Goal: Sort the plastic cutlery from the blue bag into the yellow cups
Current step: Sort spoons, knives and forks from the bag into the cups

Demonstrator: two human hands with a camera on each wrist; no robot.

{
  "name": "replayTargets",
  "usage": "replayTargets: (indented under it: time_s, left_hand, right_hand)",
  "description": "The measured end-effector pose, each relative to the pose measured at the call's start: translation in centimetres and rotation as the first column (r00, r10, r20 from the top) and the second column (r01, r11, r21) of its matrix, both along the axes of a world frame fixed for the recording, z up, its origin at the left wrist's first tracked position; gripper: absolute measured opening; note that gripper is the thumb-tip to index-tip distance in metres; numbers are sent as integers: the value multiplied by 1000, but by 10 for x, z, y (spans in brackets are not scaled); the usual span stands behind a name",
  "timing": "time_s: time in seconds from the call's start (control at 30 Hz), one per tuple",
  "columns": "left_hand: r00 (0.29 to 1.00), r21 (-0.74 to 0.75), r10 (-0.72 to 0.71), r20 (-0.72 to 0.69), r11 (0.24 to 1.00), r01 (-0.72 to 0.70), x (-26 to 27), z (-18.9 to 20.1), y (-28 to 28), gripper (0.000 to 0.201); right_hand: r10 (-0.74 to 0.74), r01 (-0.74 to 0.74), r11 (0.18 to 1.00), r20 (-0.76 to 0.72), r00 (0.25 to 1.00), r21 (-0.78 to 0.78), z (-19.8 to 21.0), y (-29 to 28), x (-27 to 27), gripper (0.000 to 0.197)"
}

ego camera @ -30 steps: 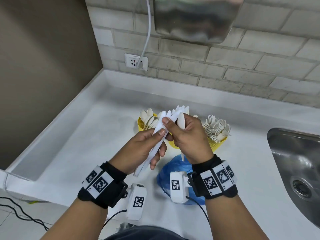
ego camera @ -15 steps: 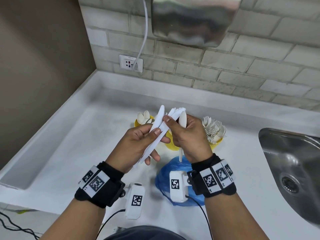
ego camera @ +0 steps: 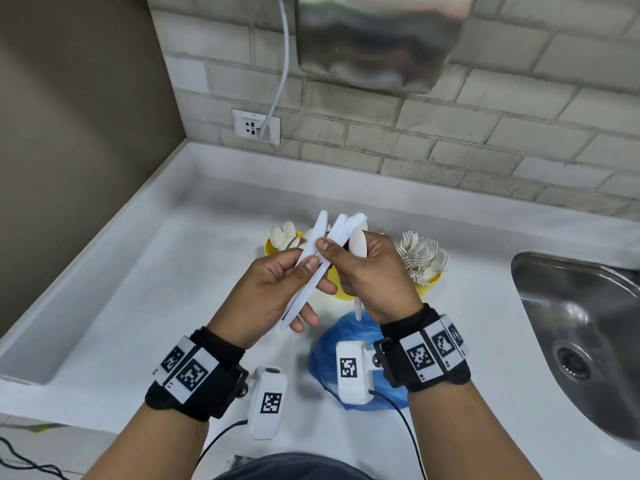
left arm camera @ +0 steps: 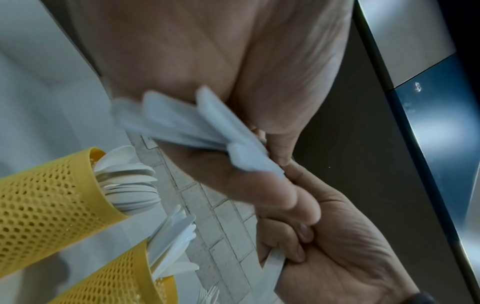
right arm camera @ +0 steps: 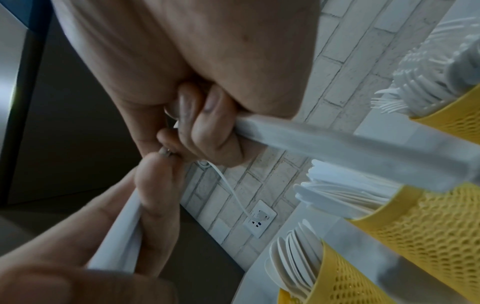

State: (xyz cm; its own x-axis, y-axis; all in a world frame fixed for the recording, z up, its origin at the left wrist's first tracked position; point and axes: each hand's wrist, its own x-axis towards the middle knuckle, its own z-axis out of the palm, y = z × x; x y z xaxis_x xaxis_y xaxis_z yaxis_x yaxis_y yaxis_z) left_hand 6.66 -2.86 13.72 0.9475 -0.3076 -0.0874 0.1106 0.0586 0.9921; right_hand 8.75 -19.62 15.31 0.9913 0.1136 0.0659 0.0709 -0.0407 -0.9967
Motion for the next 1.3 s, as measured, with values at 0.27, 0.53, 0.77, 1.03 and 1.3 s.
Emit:
replayTargets:
  time_s: [0.27, 0.53, 0.77, 1.03, 1.3]
  left_hand:
    - [1000, 9, -19, -4, 1000, 19, 0, -7, 6, 29]
    - [998, 63, -47, 37, 997, 45, 0, 0, 0, 25]
    - [998, 2, 45, 53, 999, -45, 8, 6, -10, 28]
    - [914, 339, 211, 347, 880, -331, 26, -24, -14, 10]
    - [749, 709, -338, 570, 663, -240, 30, -68, -57, 31]
  right_hand:
    - [-99, 93, 993, 97, 990, 69, 5, -9, -1, 27]
    - [-35, 31, 999, 124, 992, 30, 10, -21, 3, 24]
    - [-134, 128, 991, 152, 979, 49, 12, -37, 12, 25]
    - [-376, 433, 896, 356, 856, -97, 22, -84, 25, 29]
    - [-368, 606, 672, 518, 772, -426, -18, -78, 47, 62]
